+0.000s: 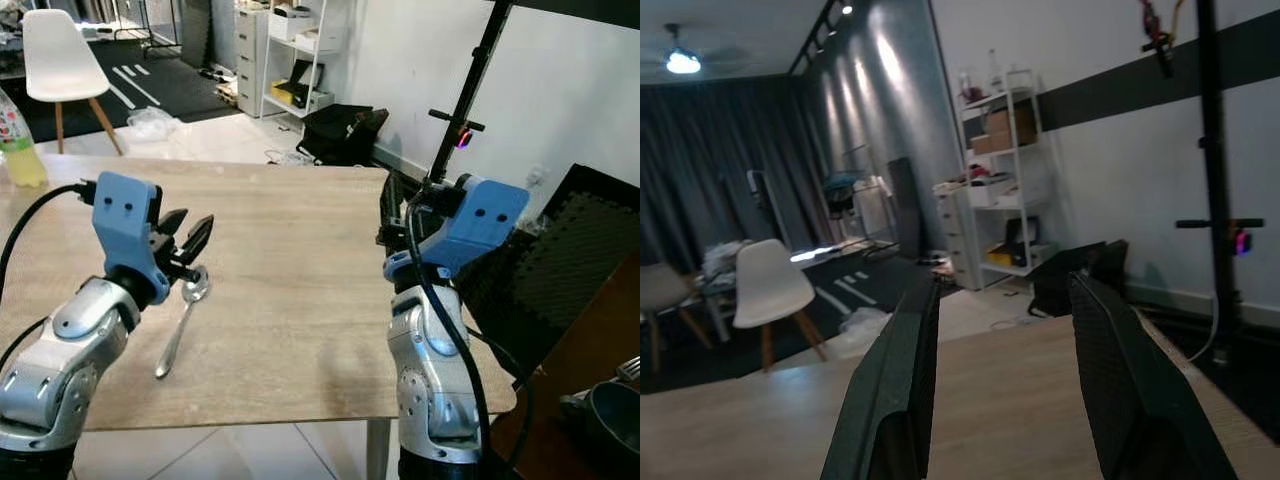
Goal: Setting the table
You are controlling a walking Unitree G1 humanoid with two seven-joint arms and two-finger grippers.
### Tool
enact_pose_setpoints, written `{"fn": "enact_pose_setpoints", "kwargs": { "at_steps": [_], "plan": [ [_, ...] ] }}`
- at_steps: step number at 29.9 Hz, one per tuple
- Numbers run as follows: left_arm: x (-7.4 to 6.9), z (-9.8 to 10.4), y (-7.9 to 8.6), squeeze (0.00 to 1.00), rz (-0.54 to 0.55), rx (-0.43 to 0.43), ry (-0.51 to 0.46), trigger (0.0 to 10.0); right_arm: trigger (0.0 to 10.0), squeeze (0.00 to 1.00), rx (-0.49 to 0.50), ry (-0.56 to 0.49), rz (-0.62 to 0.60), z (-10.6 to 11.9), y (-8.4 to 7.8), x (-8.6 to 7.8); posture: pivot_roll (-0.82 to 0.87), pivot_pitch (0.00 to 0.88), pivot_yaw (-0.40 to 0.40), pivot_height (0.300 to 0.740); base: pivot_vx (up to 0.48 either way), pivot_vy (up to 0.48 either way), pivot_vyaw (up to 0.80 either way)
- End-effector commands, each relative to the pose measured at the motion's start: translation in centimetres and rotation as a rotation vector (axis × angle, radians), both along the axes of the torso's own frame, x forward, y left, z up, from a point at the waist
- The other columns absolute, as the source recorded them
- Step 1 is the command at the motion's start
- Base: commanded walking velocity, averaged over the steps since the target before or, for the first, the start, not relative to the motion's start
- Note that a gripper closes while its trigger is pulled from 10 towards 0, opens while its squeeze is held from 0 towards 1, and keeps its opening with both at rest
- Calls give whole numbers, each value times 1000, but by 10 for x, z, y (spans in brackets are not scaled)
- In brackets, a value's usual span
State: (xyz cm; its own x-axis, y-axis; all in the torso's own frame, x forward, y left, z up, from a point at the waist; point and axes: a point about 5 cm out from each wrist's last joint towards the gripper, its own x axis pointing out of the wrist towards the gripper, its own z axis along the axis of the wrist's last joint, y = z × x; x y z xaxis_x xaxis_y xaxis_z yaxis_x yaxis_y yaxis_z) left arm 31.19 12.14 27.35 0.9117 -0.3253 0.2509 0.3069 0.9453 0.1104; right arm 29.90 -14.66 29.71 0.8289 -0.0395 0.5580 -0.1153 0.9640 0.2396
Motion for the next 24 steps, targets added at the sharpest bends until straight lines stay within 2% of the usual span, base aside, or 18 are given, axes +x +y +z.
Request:
{"fn": "enact_pose_setpoints", "kwargs": {
  "at_steps": [1, 24],
  "plan": [
    [-3, -1, -2, 0, -4, 11, -15, 10000, 10000, 0, -6, 23, 6, -6, 1, 0, 152, 0, -4, 740, 0, 0, 0],
    [-3, -3, -1, 0, 1, 30, -9, 10000, 10000, 0, -3, 39, 17, -10, 1, 1, 153, 12, -1, 740, 0, 0, 0]
  ]
}}
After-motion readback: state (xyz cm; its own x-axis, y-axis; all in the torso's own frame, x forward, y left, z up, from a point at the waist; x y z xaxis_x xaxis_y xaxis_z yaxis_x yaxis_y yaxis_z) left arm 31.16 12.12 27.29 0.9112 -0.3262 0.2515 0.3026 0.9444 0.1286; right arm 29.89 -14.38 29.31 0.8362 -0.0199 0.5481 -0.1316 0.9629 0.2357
